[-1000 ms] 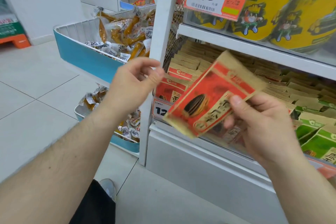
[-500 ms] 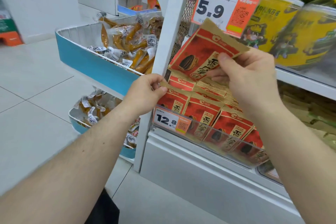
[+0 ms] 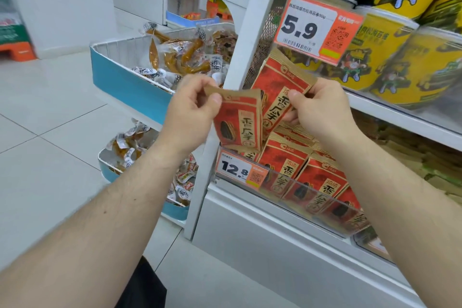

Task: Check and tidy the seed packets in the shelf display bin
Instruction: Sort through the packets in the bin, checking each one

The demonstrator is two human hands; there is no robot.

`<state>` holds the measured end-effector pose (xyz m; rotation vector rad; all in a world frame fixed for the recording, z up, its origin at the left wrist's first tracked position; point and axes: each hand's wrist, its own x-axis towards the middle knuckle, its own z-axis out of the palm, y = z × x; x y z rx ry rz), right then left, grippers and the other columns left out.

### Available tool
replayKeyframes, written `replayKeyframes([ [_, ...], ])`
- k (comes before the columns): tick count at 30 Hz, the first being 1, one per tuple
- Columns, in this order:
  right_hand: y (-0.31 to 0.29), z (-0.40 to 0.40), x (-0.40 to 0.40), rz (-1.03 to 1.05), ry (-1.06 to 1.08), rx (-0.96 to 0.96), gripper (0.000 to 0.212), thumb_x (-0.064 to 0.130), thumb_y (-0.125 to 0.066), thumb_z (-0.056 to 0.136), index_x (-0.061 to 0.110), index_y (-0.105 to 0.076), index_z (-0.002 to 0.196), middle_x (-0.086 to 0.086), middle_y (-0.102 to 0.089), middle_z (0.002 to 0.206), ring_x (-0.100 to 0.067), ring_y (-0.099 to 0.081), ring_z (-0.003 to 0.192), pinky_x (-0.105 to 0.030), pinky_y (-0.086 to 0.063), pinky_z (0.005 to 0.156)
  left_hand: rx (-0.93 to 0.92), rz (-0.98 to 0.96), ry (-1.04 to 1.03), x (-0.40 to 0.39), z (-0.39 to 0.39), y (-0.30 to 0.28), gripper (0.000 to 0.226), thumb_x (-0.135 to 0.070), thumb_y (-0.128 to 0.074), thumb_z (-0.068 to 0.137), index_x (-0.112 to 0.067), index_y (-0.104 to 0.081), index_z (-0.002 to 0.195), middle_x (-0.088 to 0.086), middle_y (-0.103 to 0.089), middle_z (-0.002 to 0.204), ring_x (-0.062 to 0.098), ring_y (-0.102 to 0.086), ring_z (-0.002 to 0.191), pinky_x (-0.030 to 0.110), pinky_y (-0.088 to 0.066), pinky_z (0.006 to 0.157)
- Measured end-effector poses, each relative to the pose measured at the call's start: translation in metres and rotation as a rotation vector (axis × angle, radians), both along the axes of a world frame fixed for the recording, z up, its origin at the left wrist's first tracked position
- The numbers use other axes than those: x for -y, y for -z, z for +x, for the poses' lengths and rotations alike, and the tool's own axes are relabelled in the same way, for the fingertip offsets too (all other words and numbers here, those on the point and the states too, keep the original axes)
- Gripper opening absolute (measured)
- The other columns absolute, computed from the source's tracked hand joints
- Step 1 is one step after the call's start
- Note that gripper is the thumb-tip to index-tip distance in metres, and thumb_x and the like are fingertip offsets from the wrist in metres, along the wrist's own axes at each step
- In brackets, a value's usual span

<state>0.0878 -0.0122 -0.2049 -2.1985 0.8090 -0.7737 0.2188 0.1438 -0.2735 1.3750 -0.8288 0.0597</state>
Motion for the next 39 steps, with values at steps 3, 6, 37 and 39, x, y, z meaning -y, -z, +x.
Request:
replayKeyframes([
  [3, 0.002, 0.002, -0.004, -0.08, -0.002, -0.129, 0.015, 0.027, -0.058, 0.095, 0.019, -0.068, 0.089, 0.001, -0.073, 0.072, -0.016, -0.071, 0.072, -0.042, -0.058, 0.078, -0.19, -0.284, -0.018, -0.014, 0.004, -0.009, 0.013, -0.011, -0.047, 0.09, -0.023, -0.048, 0.084, -0.005, -0.051, 0.08, 0.006, -0.05, 0.071, 0.019, -0.044, 0.068],
  [6, 0.009, 0.011, -0.007, -0.185, -0.037, -0.322, 0.014, 0.032, -0.064, 0.092, 0.02, -0.071, 0.092, 0.001, -0.071, 0.086, -0.015, -0.066, 0.076, -0.032, -0.055, 0.071, -0.36, -0.363, -0.027, -0.026, 0.008, -0.011, 0.023, -0.004, -0.039, 0.101, -0.02, -0.046, 0.085, -0.01, -0.061, 0.072, 0.003, -0.06, 0.065, 0.02, -0.05, 0.062],
  [37, 0.024, 0.096, -0.041, 0.062, -0.41, -1.198, 0.024, -0.005, -0.039, 0.094, -0.007, -0.062, 0.095, -0.019, -0.067, 0.094, -0.029, -0.068, 0.089, -0.042, -0.056, 0.088, 0.184, 1.052, 0.364, -0.013, -0.009, 0.017, 0.014, -0.018, -0.046, 0.1, -0.031, -0.051, 0.101, -0.002, -0.058, 0.117, 0.017, -0.056, 0.1, 0.029, -0.043, 0.081],
  [39, 0.031, 0.101, -0.038, 0.215, -0.429, -1.305, 0.03, -0.01, -0.03, 0.092, -0.006, -0.06, 0.091, -0.021, -0.064, 0.089, -0.031, -0.064, 0.083, -0.046, -0.051, 0.092, 0.186, 1.06, 0.356, -0.012, -0.008, 0.017, 0.011, -0.017, -0.045, 0.1, -0.023, -0.053, 0.104, -0.001, -0.058, 0.113, 0.018, -0.057, 0.097, 0.029, -0.044, 0.078],
])
